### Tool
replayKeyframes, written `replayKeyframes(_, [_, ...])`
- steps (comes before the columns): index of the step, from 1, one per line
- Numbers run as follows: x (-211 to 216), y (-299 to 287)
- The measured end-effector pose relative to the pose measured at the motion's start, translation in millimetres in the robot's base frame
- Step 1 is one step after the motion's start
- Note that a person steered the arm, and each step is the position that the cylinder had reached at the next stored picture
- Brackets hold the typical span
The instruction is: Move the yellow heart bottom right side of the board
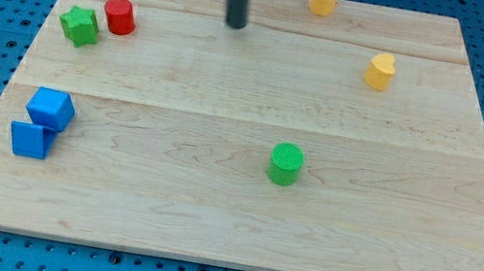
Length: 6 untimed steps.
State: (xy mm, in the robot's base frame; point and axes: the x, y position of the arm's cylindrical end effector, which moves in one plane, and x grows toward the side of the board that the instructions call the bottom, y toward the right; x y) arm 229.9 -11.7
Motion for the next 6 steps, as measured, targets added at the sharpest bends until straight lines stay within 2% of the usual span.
replayKeyframes(1, [-37.5, 49.6])
replayKeyframes(2, [9.6, 144.7])
replayKeyframes(3, [162.2, 180.2])
replayKeyframes(4, [218.6, 52.8])
replayKeyframes(5, [157.2, -59.9])
replayKeyframes(6, [57.8, -6.4])
